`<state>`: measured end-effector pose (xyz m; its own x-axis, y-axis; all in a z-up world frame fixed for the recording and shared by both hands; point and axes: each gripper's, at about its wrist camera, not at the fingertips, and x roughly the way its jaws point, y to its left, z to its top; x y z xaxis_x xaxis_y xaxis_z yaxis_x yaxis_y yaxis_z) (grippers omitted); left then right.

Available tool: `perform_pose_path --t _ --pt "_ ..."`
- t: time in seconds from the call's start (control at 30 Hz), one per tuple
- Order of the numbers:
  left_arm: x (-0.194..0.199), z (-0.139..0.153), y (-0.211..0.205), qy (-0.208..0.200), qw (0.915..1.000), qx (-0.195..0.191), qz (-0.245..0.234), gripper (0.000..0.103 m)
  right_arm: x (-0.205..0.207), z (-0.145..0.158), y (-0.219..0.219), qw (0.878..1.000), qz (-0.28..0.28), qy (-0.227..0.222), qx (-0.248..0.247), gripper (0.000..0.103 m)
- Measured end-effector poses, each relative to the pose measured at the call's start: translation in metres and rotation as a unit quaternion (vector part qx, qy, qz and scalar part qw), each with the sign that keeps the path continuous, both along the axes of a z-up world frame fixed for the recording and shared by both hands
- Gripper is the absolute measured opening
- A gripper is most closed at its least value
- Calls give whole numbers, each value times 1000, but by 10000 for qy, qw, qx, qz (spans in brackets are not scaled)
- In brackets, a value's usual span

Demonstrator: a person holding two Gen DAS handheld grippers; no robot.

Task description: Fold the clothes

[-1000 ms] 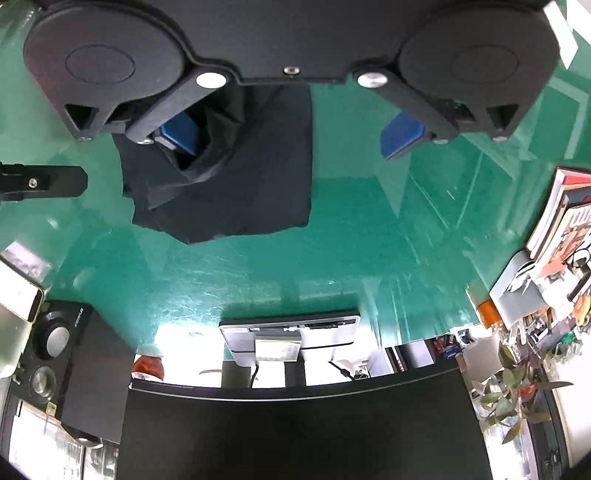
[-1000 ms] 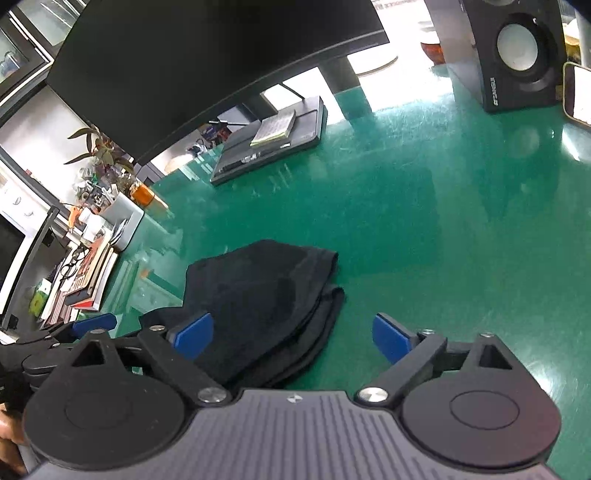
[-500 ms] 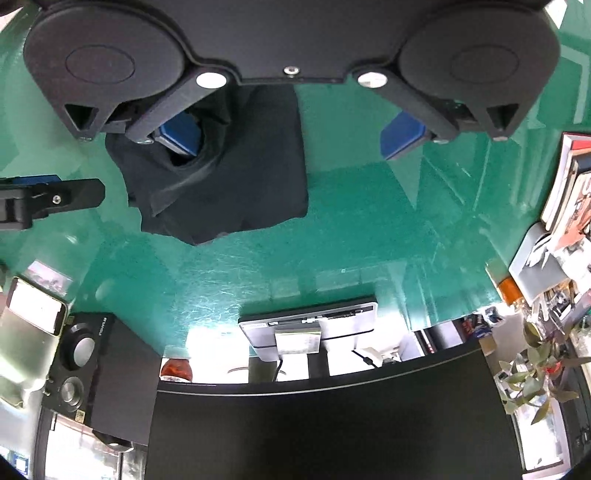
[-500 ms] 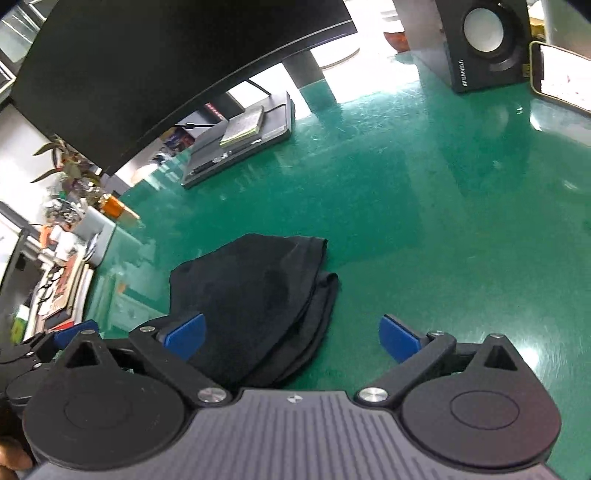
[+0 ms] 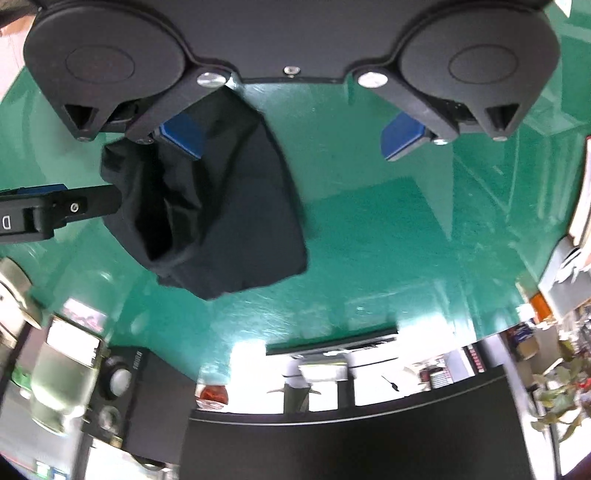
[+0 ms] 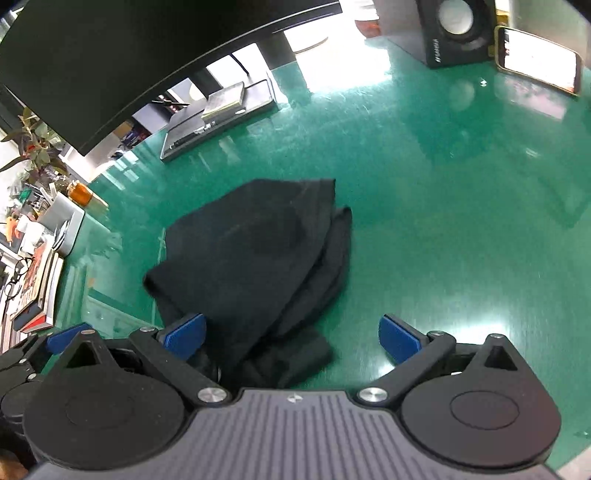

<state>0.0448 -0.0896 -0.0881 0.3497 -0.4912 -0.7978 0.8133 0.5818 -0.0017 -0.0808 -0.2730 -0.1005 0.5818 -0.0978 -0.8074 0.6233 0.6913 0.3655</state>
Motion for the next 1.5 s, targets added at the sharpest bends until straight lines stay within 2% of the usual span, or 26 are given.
perform_pose_path --t 0.2,0.33,0.43,0.57,0.67,0.7,0.77,0.83,0.9,0.97,1.1,1.23,1.43,1.5 --pt "-16 14 -20 -482 9983 -132 -290 102 -7 14 -6 9995 -145 -158 -211 99" --pt "-29 21 -39 -782 9964 53 -321 102 -7 25 -19 9991 -60 -258 -342 100" --pt "-42 19 -49 -968 9946 153 -336 102 -11 29 -31 9984 55 -387 -400 100" --pt "-63 14 -62 -1121 9926 219 -411 102 -17 25 -44 9988 192 -349 -290 100" --pt "-83 6 -78 -1537 9854 341 -647 100 -25 22 -54 9985 318 -385 -219 100" --pt "-89 3 -84 -1693 9821 398 -717 95 -29 21 -57 9983 343 -413 -212 100" --pt "-97 -4 -95 -1908 9765 519 -856 76 -33 19 -60 9982 342 -446 -188 100" --pt "-97 -12 -109 -1888 9758 764 -801 39 -40 16 -68 9985 272 -473 -81 100" --pt "-91 -15 -116 -1674 9802 860 -611 21 -46 15 -76 9983 252 -521 9 100" --pt "-84 -14 -118 -1485 9845 860 -366 17 -48 15 -78 9982 343 -498 -16 100" --pt "-73 -3 -113 -1443 9868 737 12 13 -48 10 -79 9966 626 -532 0 100" --pt "-48 10 -99 -1122 9909 451 586 13 -36 5 -73 9905 1251 -575 4 98" --pt "-37 15 -97 -1139 9902 467 663 13 -11 -3 -63 9802 1920 -480 -30 96" --pt "-34 12 -100 -1152 9898 518 661 13 3 -7 -53 9715 2335 -364 -199 89"
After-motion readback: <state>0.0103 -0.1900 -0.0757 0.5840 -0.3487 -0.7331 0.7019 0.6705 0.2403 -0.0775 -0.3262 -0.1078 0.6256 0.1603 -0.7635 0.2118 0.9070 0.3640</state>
